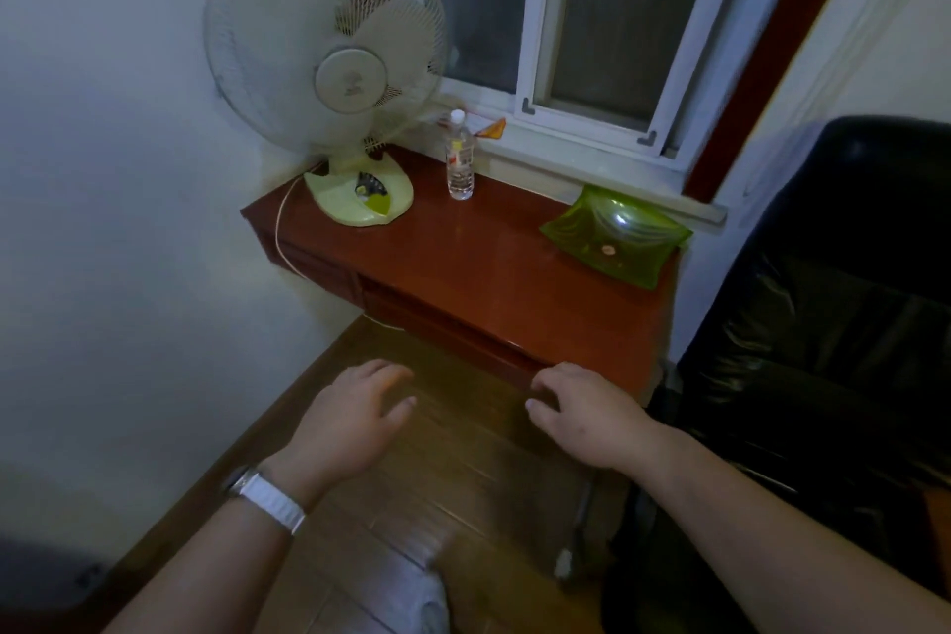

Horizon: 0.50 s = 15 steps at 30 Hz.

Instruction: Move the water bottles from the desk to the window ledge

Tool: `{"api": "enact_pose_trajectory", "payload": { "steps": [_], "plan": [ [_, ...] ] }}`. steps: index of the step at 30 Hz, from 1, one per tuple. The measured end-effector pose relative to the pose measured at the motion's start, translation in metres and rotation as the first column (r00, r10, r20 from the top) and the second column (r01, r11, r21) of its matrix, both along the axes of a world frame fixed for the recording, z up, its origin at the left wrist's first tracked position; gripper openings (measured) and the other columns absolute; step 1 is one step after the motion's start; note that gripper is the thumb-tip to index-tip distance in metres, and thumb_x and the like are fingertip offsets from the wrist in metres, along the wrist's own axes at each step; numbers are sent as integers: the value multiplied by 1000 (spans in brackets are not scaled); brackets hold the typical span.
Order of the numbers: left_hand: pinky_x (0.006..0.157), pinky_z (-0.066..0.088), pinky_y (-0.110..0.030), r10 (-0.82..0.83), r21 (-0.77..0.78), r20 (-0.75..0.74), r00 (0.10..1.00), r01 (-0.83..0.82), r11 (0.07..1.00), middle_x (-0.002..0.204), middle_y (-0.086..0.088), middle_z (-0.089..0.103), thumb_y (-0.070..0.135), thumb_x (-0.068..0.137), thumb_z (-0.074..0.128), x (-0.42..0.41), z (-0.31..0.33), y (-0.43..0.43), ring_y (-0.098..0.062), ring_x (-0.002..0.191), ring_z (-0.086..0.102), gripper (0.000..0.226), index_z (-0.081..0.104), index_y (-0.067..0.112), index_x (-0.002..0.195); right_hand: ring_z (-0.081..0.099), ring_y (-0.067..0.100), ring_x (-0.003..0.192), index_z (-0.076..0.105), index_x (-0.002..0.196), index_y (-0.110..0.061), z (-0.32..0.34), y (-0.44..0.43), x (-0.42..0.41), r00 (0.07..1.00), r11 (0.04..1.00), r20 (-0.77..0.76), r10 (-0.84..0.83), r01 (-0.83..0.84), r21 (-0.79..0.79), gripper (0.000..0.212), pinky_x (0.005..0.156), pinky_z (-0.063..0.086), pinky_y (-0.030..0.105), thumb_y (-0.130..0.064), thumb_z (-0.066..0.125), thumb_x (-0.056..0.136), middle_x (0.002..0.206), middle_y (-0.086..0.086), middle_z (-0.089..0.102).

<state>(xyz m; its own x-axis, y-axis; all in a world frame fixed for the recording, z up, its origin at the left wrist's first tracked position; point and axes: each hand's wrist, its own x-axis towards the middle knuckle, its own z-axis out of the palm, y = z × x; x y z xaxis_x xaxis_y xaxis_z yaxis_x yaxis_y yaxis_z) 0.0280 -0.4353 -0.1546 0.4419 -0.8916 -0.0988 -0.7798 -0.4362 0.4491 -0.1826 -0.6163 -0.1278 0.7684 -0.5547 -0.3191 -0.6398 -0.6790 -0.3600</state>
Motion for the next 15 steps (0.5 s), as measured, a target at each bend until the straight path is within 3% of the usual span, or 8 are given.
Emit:
{"api": "enact_pose_trajectory", "payload": {
  "steps": [6, 15],
  "plan": [
    [104, 45, -36, -10, -13, -54, 998, 10, 1000, 140, 7, 47, 42, 97, 50, 104, 18, -42, -12, 126, 46, 44, 46, 30, 139, 52, 16, 111, 52, 133, -26, 16, -35, 88, 999, 994, -6, -43, 42, -106, 43, 90, 49, 35, -50, 42, 98, 125, -5, 53],
    [107, 42, -36, -57, -61, 14, 998, 58, 996, 140, 12, 49, 44, 95, 51, 185, 22, -97, -8, 126, 46, 42, 51, 31, 135, 49, 21, 123, 50, 137, -23, 17, -88, 157, 998, 991, 13, -59, 60, -115, 49, 97, 45, 38, -51, 41, 97, 134, -2, 50]
  ]
}}
